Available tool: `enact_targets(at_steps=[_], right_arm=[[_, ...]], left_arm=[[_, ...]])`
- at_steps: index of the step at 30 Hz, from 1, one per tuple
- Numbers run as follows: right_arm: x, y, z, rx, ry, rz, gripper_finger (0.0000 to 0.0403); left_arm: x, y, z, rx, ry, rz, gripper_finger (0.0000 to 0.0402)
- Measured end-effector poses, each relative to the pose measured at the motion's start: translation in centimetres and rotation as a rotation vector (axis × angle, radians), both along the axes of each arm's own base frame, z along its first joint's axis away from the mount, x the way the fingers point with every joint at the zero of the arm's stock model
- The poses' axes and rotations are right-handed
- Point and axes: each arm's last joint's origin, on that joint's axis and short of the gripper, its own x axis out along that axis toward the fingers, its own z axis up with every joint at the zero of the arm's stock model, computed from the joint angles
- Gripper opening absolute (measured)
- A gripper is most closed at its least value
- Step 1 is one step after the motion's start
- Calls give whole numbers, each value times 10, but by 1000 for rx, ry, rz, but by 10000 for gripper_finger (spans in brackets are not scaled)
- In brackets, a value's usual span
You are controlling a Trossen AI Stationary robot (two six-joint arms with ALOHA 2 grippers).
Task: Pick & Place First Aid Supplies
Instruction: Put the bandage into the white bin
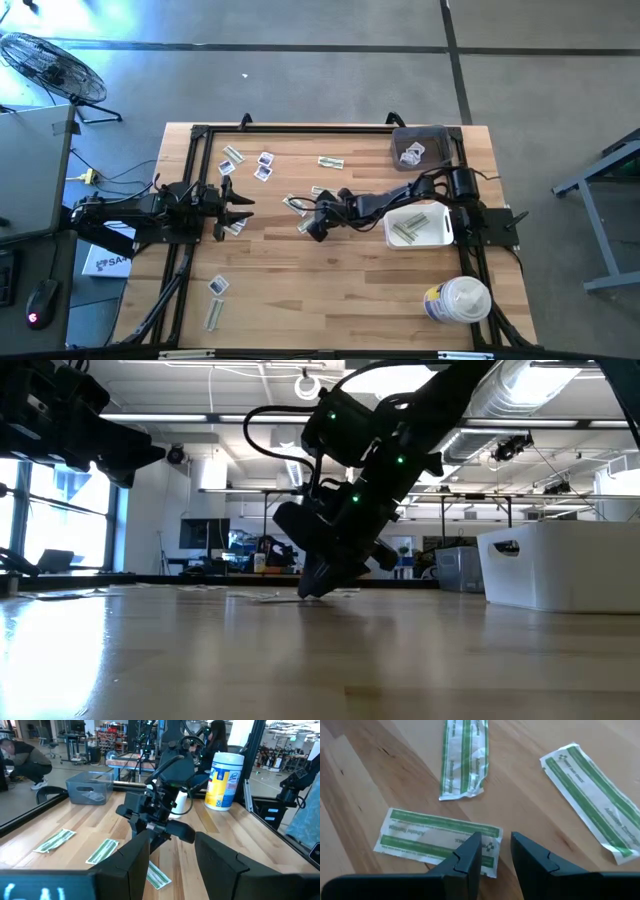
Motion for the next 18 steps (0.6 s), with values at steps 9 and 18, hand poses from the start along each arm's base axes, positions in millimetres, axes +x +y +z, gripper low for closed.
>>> enact_targets(at_steps=[9, 18], right_arm=[[-1, -1, -2, -61, 30, 23, 77], [-2, -1, -1, -48, 27, 21, 5]], left_arm=[[0, 0, 0, 0, 0, 0, 156], [0, 0, 0, 0, 0, 0, 156]])
